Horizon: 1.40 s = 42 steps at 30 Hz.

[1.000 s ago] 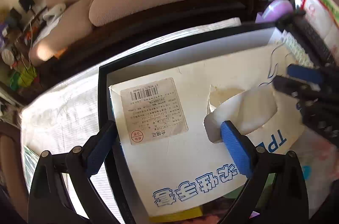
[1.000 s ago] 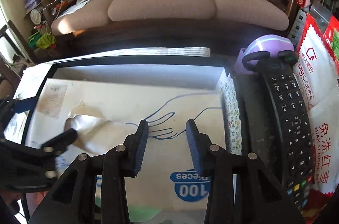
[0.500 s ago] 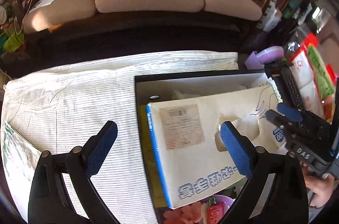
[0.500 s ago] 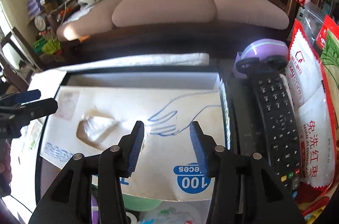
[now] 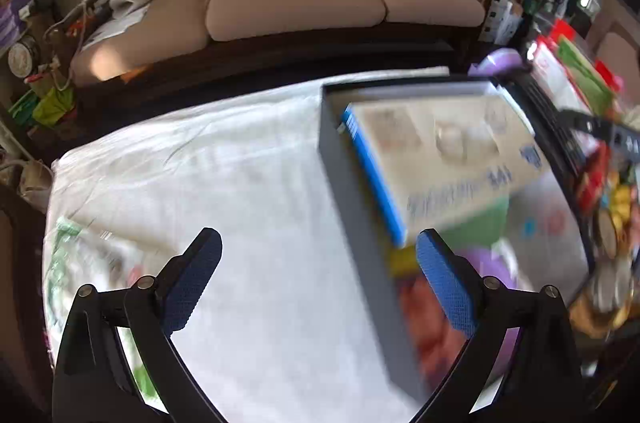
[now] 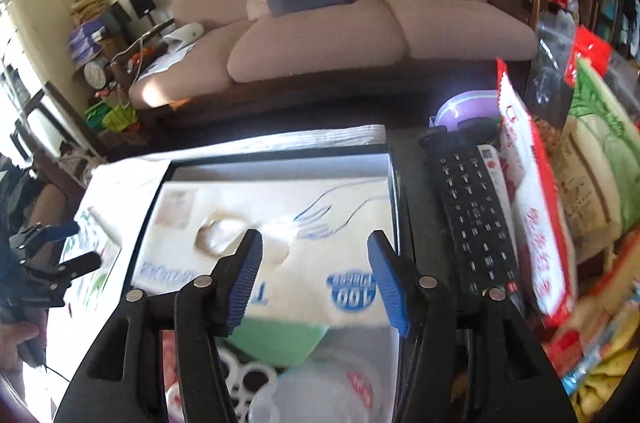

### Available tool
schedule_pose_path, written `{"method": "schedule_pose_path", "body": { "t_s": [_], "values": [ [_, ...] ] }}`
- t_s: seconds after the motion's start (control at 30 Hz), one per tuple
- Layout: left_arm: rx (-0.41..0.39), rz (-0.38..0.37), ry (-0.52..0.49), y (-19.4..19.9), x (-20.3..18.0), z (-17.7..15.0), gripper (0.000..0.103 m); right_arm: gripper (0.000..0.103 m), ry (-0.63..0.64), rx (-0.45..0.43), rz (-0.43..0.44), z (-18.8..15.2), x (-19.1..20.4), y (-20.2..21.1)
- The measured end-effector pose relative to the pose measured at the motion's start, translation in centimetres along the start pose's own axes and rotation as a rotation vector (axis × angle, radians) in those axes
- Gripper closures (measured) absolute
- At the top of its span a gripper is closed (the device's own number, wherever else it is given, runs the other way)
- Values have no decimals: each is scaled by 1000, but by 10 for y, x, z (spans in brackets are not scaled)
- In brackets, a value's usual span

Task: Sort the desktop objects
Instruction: 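Open both grippers and withdraw them from the glove box, then grasp the small red candy on the tablecloth with the left gripper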

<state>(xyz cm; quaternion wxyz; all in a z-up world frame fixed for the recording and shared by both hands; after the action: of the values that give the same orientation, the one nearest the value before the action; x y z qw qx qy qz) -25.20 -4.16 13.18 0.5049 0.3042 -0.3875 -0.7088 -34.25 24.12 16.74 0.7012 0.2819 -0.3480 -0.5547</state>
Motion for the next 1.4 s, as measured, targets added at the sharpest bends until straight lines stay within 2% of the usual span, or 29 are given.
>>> {"method": "schedule_pose_path", "body": {
  "t_s": [0.13,0.3,0.37,0.53,0.63,0.77,0.9,1.03,1.2,1.27,1.37,1.4],
  "values": [
    [3,31,14,40,37,-59,5,42,70,4,0,-20,35,26],
    [34,133,95,85,120,-143,5,38,151,7,61,-60,106,51],
    [54,158,176,97,164,-180,5,35,199,5,98,-79,145,57],
    [47,201,348,108,254,-255,5,32,287,25,185,-120,238,53],
    [47,200,407,96,287,-283,5,31,289,50,250,-140,288,40],
    [50,189,447,70,307,-292,5,31,273,89,313,-167,351,11],
    [54,161,513,42,316,-278,5,31,251,126,311,-193,397,-22],
    [97,195,500,9,315,-256,6,31,224,163,304,-210,416,-48],
    [145,209,482,-16,310,-249,8,31,185,193,282,-214,408,-71],
    [154,205,478,-25,308,-252,17,31,185,190,268,-211,408,-76],
    [118,242,419,-27,304,-252,27,31,187,182,245,-206,407,-81],
    [106,234,412,-25,303,-251,44,31,183,183,243,-205,407,-83]
  ]
}}
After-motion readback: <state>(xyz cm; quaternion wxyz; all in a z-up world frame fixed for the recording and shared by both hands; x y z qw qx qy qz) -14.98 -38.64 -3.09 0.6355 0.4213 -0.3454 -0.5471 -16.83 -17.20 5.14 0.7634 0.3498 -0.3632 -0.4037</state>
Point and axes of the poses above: each gripper's, at about its wrist camera, not at the fingertips, and y roughly against the way its jaws point, x to its left, z to its top, the point moved 3 cm from there along -y, roughly the way its jaws point, and after that the axes turned 1 degree about x, right-handed, at the moved point
